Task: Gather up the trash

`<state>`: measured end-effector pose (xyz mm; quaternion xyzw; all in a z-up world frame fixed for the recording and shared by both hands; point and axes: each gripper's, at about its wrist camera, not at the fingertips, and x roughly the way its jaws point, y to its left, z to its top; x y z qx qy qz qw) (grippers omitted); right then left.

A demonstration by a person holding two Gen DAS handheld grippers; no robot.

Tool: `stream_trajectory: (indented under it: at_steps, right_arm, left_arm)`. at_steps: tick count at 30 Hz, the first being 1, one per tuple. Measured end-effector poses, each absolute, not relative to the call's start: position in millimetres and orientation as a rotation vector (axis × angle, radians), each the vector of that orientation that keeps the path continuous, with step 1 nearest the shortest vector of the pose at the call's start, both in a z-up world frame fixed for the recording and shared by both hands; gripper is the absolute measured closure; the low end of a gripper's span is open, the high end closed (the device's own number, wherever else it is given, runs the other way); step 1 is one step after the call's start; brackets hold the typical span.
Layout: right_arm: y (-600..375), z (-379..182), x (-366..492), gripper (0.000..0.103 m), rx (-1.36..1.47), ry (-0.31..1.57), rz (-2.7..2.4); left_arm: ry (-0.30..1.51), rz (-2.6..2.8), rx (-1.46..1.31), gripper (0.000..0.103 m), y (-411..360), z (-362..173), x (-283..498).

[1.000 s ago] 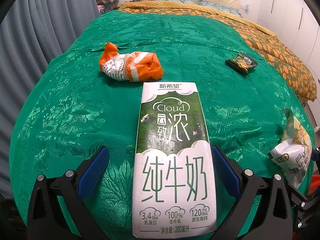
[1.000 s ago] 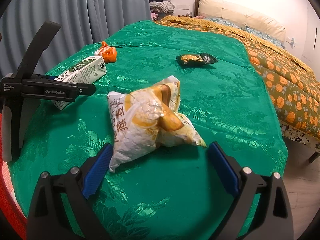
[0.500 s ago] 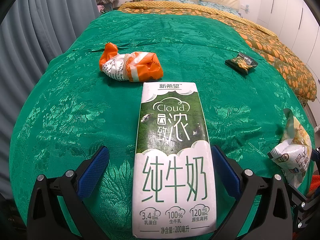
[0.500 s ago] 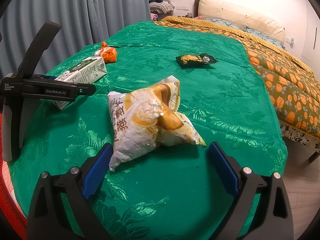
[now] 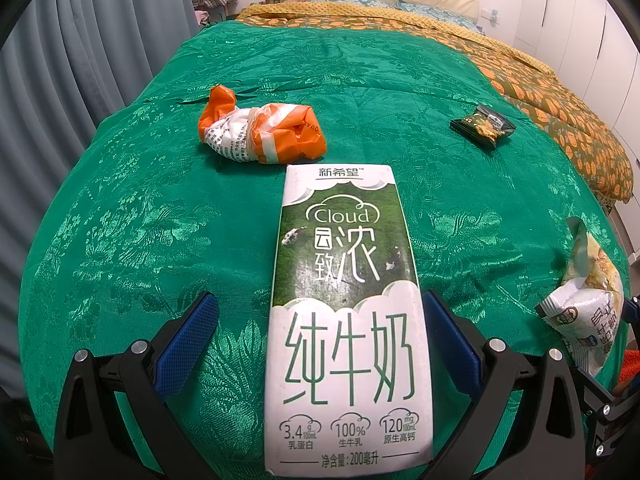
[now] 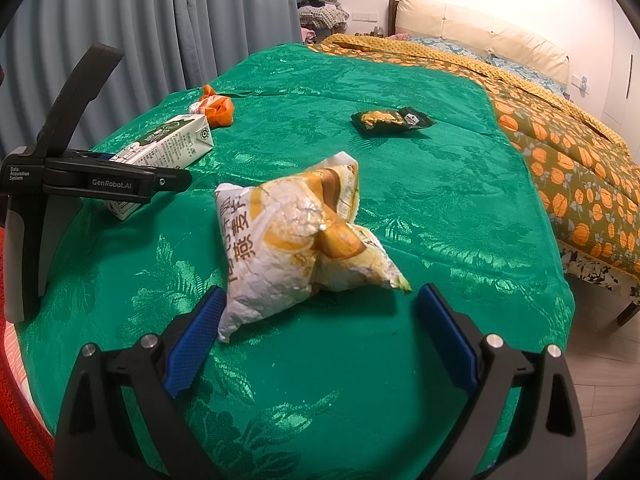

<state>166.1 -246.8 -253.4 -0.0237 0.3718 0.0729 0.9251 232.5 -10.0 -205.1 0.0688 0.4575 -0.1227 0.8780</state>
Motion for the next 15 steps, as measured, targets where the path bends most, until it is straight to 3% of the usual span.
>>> stream_trajectory:
  at_steps: [15]
  right_arm:
    - [-246.5,-253.7,165.3,0.010,-0.050,0.762,0.148]
  left_arm:
    - [0.954,-0.256,0.144,0.004,-10.6,-205.0,232.6]
